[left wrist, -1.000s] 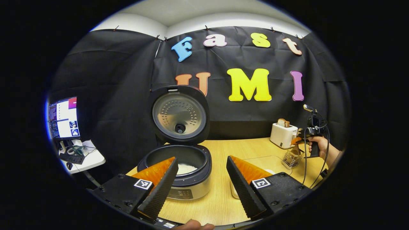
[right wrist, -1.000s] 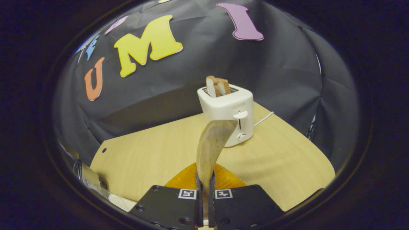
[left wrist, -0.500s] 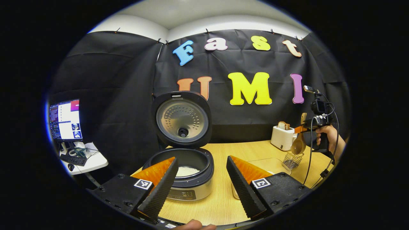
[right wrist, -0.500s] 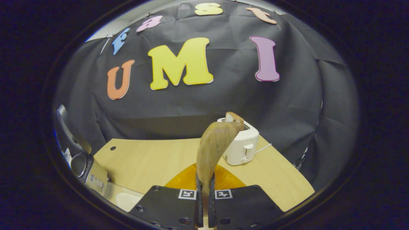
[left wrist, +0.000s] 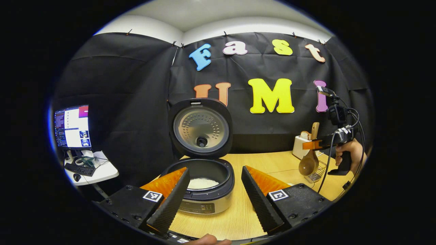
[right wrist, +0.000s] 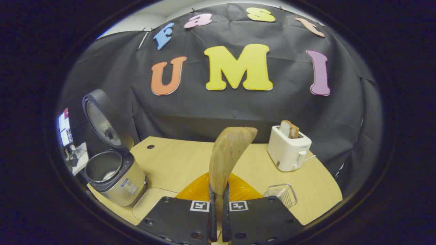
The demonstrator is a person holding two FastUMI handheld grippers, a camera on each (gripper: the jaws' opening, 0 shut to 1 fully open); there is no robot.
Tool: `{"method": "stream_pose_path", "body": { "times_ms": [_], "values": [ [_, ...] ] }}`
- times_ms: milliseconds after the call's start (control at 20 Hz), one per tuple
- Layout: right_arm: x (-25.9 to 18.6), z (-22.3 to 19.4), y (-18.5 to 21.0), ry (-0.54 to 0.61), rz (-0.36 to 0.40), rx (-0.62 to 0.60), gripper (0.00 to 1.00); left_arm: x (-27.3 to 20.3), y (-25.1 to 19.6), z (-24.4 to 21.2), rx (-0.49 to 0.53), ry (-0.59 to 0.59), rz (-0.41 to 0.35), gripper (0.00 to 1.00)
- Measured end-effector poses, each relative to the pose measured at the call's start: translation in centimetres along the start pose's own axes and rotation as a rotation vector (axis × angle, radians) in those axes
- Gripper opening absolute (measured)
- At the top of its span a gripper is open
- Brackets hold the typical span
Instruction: Close the left gripper, press the button to open the rice cooker; take a wooden spoon from the chopstick holder with the right hand, scoop a spoonful of rice and pour it into the rice cooker, then put the wooden spoon back into the chopstick holder.
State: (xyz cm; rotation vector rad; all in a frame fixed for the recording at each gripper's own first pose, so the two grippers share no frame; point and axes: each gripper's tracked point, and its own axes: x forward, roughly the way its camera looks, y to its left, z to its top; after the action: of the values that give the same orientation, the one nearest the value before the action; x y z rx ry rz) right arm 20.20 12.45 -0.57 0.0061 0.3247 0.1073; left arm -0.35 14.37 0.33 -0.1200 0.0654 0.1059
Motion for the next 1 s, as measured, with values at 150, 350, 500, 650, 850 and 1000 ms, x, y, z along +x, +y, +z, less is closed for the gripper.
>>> {"method": "stream_pose_path", "body": {
  "times_ms": [150,350,500,650,850,1000],
  "values": [
    [0.2,-0.5,2.2,-0.047,-0.013,-0.075,0.06,-0.1,-0.4,0.1,0.007,-0.004,-0.008,0.97],
    [0.6,-2.6,4.8,-0.01,0.037,-0.06,0.06,0.0,-0.6,-0.1,0.02,-0.001,-0.011,0.97],
    [1.9,-4.9,5.2,0.02,0.021,-0.07,0.06,0.1,-0.8,-0.2,0.026,0.003,-0.016,0.97],
    [2.9,-7.8,4.9,0.051,-0.019,-0.086,0.06,0.3,-0.7,-0.4,0.033,0.009,-0.013,0.97],
    [3.1,-9.7,4.5,0.046,-0.069,-0.089,0.06,0.5,-0.6,-0.7,0.036,0.017,-0.009,0.97],
    [2.7,-9.9,5.1,0.026,-0.091,-0.086,0.06,0.6,-0.9,-0.9,0.043,0.024,-0.008,0.97]
  ]
}}
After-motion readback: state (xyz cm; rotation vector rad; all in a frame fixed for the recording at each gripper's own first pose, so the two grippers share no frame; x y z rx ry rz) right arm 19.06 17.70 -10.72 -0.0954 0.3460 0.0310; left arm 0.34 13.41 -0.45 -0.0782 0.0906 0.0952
